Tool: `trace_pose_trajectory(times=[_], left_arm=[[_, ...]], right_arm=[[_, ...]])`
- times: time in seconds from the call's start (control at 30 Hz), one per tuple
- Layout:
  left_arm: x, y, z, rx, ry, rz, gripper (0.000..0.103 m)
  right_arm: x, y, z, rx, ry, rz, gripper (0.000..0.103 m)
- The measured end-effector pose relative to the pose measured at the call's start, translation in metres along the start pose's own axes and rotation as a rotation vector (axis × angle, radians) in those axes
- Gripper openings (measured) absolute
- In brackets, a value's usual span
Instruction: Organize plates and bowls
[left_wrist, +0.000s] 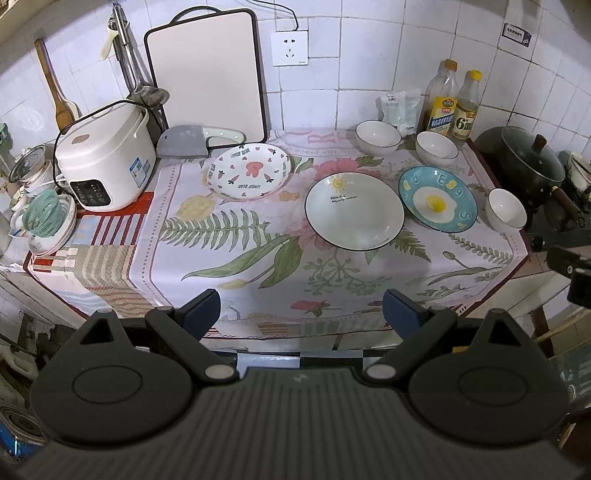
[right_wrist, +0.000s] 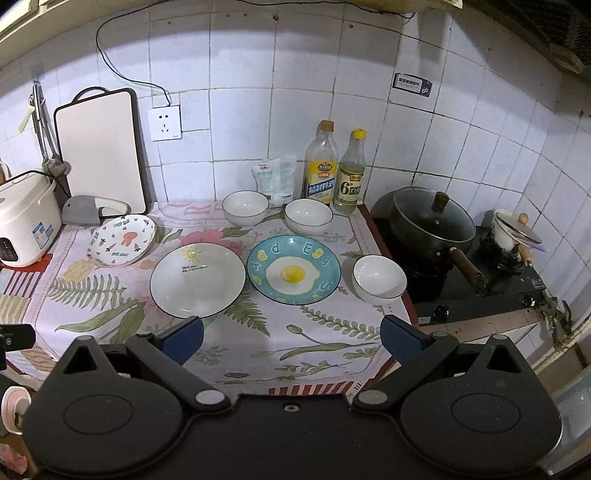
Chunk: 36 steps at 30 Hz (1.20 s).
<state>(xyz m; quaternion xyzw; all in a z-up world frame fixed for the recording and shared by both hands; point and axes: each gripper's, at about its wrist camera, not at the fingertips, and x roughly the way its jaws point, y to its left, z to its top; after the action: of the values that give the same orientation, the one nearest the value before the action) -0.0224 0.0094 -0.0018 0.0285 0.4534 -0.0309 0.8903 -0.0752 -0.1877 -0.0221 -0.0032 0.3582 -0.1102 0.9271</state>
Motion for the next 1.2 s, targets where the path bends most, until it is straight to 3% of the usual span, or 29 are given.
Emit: trace_pose_trajectory(times=[0.57, 0.77, 0.93, 1.07, 1.2], left_arm=[[0.002, 0.005, 0.006, 0.018, 0.027, -0.026, 0.096], [0.003, 0.016, 0.021, -0.03, 0.037, -0.043, 0.096], [0.021, 0.027, 0.035, -0.115, 0.033, -0.085, 0.096], [0.049, 0.029, 0.049, -0.114, 0.071, -0.056, 0.096], [0.077, 0.031, 0.062, -0.107, 0.084, -0.029, 0.096]], right_arm=[[0.003, 0.005, 0.005, 0.001, -0.006, 0.029, 0.103], [0.012, 0.013, 0.016, -0.034, -0.087, 0.102, 0.103], [0.044, 0.02, 0.021, -0.007, -0.113, 0.175, 0.103], [0.084, 0.018, 0.016, 0.07, -0.107, 0.267, 0.103], [0.13, 0.025, 0.014, 0.055, -0.065, 0.332, 0.103]])
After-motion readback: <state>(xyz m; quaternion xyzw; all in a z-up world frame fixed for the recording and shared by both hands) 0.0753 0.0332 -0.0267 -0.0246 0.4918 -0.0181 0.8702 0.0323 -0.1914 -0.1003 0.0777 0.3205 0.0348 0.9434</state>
